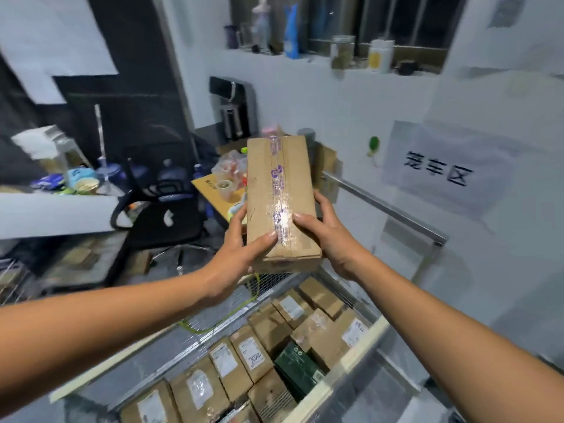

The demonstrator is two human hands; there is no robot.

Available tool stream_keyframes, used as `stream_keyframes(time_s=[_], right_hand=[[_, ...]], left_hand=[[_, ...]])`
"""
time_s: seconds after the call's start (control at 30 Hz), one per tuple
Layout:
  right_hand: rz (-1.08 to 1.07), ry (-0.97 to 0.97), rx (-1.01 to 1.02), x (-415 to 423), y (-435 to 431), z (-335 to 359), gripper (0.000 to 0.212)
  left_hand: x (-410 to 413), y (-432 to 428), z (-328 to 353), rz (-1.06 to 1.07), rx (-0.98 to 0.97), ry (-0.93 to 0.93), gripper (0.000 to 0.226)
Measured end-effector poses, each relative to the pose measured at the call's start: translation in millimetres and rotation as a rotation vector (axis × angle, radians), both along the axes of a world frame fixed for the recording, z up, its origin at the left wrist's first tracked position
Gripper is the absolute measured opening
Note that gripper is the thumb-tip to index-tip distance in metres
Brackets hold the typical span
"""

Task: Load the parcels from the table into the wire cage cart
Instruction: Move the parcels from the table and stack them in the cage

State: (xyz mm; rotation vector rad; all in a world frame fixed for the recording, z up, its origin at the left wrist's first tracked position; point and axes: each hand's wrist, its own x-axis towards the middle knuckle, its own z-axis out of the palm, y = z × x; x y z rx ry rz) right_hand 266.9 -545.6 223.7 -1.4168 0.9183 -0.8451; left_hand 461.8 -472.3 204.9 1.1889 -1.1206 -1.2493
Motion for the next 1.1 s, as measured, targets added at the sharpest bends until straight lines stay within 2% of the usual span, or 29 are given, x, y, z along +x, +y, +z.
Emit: stream_keyframes(time_s=[0.07,0.17,0.23,0.4,0.43,0.57,0.7,0.77,0.87,0.93,1.0,1.1], right_hand=[[0.057,-0.039,0.051,25,-5,-11,0.099],[0.144,-0.131,0.159,64,4,-27,0.066],[0.228,-0.138,0.202,93,17,-41,0.054],[0.526,-0.086,0.28,153,72,-61,0.065],[0.593,-0.072,0.289,161,87,-64,0.071],[0.771,0.043,0.313,184,133,-103,0.116],[0.81,0.135,0.371,207,172,-152,0.13],[0.8,0.159,0.43,219,185,-176,0.124],[0.754,0.169,0.531,245,197,-216,0.097],[0.706,0.211,0.553,270,203,-246,0.086],[0.659,0.25,0.559,297,207,-283,0.087],[0.628,0.333,0.563,335,207,-349,0.104]], left_hand=[[14,14,-16,0.091,-0.012,0.018,0.097],[29,48,-32,0.22,0.006,-0.008,0.103],[43,80,-37,0.324,0.02,-0.049,0.1],[64,180,-29,0.608,0.113,-0.185,0.105],[63,203,-31,0.662,0.133,-0.208,0.105],[49,279,-64,0.753,0.226,-0.292,0.104],[42,320,-108,0.827,0.291,-0.212,0.097],[55,327,-131,0.837,0.34,-0.175,0.095],[93,327,-166,0.817,0.396,-0.087,0.092],[125,325,-196,0.794,0.438,-0.052,0.09],[158,324,-235,0.775,0.48,-0.059,0.085],[204,321,-290,0.761,0.573,-0.086,0.085]])
